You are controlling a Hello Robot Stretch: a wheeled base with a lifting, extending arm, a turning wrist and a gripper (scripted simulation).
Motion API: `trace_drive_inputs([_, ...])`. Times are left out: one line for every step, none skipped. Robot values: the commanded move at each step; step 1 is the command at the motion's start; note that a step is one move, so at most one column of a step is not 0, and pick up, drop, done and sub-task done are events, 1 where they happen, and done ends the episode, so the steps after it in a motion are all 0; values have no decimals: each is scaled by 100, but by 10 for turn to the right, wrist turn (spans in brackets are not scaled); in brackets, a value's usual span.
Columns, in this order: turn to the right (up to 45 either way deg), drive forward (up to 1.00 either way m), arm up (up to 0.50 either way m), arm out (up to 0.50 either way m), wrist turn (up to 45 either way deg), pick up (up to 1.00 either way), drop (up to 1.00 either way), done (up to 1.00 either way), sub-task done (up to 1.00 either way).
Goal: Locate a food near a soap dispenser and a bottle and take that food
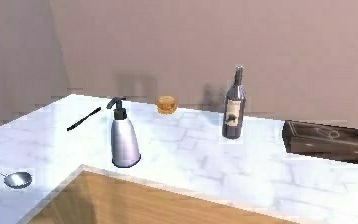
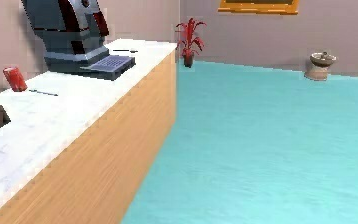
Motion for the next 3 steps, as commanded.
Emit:
trace_drive_inputs([150, 0, 0, 0, 0, 0, 0, 0, 0])
trace_drive_inputs([0, 25, 0, 0, 0, 0, 0, 0, 0])
trace_drive_inputs([-450, 0, 0, 0, 0, 0, 0, 0, 0])
